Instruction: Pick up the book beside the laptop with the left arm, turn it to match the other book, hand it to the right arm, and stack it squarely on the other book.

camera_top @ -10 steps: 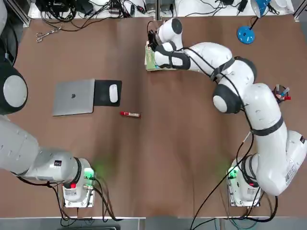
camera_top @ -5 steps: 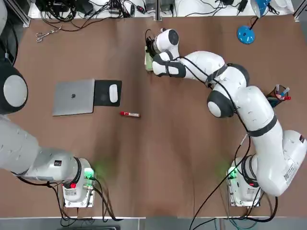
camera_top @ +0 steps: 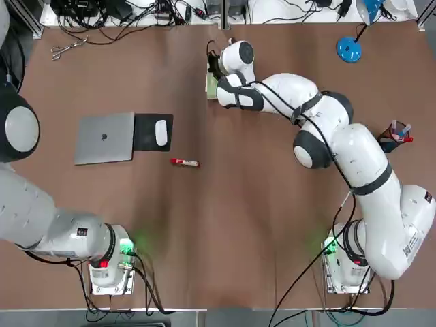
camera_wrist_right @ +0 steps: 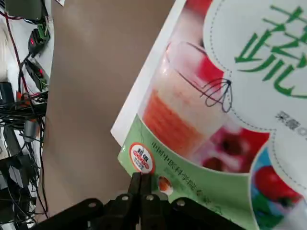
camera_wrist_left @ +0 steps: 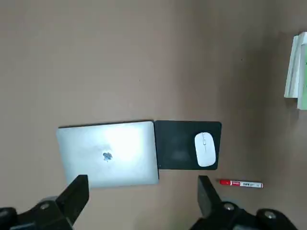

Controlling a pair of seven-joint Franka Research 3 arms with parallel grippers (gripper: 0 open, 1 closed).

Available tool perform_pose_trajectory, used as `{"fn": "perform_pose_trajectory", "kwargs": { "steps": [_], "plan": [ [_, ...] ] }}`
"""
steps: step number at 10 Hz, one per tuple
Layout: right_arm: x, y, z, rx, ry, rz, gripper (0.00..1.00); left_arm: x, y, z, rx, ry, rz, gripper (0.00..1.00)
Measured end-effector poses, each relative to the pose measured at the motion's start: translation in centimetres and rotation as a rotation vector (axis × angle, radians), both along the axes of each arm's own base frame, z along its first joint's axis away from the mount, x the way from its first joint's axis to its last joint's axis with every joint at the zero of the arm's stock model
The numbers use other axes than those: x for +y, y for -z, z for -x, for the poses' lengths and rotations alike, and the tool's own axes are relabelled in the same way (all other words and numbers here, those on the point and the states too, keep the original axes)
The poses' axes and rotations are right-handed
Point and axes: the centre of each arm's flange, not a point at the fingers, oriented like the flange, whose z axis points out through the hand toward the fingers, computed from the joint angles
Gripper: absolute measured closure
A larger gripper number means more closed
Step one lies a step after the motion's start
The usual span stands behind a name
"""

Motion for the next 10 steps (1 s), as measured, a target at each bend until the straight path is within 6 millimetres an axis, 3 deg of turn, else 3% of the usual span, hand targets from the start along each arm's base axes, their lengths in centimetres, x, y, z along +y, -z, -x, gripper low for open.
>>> {"fn": "perform_pose_trajectory", "kwargs": {
  "steps": [10],
  "plan": [
    [-0.86, -0.22, -1.07, -0.026, 0.018, -0.003, 0.96, -0.39, -0.43, -0.05, -0.012, 0.007, 0.001, 0.00]
  ]
}}
